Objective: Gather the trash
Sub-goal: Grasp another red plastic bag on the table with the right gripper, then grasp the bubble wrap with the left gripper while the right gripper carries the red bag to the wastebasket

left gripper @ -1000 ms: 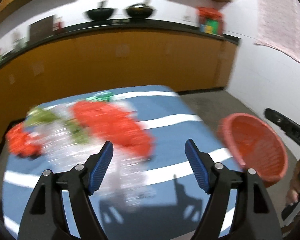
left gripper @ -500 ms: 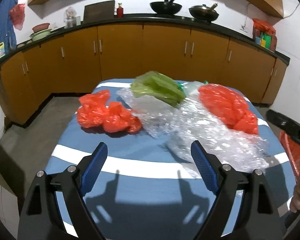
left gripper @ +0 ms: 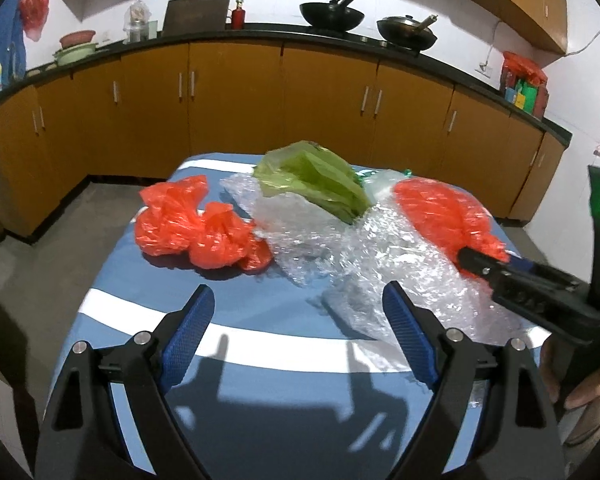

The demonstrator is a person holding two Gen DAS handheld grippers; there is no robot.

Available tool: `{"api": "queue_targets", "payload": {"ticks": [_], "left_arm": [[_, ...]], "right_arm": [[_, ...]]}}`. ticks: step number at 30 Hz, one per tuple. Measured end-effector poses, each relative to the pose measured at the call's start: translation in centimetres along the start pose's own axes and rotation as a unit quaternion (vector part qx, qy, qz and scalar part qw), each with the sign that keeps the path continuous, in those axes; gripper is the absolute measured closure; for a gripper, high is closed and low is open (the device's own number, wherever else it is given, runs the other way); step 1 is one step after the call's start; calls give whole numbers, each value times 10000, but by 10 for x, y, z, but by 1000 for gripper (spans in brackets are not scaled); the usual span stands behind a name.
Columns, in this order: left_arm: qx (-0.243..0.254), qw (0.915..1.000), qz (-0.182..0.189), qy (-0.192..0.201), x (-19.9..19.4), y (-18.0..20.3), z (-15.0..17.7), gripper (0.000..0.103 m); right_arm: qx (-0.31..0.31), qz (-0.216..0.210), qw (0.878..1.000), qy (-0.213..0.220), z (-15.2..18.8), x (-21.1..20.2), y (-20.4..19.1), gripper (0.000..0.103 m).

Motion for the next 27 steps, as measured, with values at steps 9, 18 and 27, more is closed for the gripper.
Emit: {"api": "queue_targets", "payload": {"ticks": [9, 18, 27], "left_arm": [[101, 9989, 449, -131, -3, 29, 4, 11], [563, 9965, 452, -430, 13, 76, 14, 11], [560, 9937, 277, -933, 42, 87, 26, 36]], "right_arm": [[180, 83, 9989, 413, 12, -33, 11, 74], [399, 606, 9950, 692, 28, -78, 39, 74], [650, 945, 9913, 648, 49, -101, 72, 74]]}}
Point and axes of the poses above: each gripper's, at about its wrist camera, not at the fingertips, and x roughly the way its jaws point, y to its right, z to its underside, the point moved 1 cm from there along x, roughly the way its jaws point, and after that the axes turned 15 degrees about -x, right-handed, at the moved point
